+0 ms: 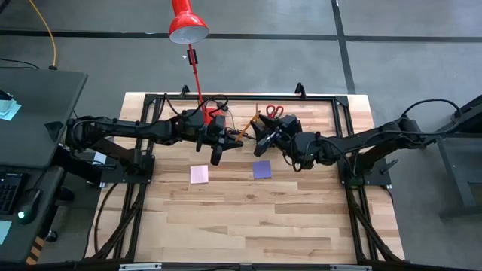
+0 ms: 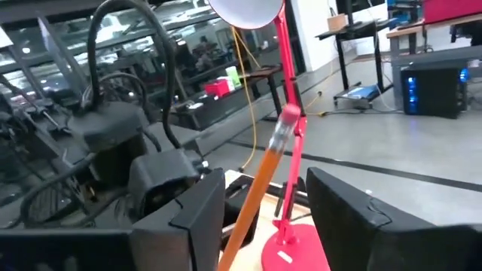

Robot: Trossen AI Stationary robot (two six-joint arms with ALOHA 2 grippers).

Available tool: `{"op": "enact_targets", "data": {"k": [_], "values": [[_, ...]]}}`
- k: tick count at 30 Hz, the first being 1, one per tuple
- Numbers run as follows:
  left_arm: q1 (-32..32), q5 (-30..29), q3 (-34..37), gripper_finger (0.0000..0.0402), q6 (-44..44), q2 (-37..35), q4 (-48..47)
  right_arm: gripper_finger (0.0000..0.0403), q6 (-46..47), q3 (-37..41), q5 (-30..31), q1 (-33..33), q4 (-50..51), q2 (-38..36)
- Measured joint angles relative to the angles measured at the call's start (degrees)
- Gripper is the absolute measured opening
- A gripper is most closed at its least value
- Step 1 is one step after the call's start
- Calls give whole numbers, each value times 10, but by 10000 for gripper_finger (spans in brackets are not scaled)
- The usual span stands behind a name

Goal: Pick and place office supplies into organizer
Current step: Put the orange pencil into the black desk organizer

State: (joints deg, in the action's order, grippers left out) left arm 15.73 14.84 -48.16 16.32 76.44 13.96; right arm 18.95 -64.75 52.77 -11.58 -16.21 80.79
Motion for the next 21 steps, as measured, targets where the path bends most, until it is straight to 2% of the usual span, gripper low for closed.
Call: {"op": "enact_targets", "data": {"k": [4, 7, 9, 13, 17, 21], "values": [[0, 1, 0, 4, 0, 0, 0, 163, 1, 0, -38, 17, -10, 0], [0, 4, 0, 4, -5, 0, -1, 135, 3, 0, -83, 27, -17, 0], [0, 6, 0, 7, -11, 0, -1, 105, 1, 0, -109, 33, -27, 0], [0, 6, -1, 9, -14, 0, -5, 19, 2, 0, -162, 45, -35, 0], [0, 15, -1, 12, -35, 0, -7, 9, 19, 0, -158, 48, -35, 0], [10, 26, -1, 53, -45, -9, -67, 6, 5, 0, -139, 47, -30, -7]]}}
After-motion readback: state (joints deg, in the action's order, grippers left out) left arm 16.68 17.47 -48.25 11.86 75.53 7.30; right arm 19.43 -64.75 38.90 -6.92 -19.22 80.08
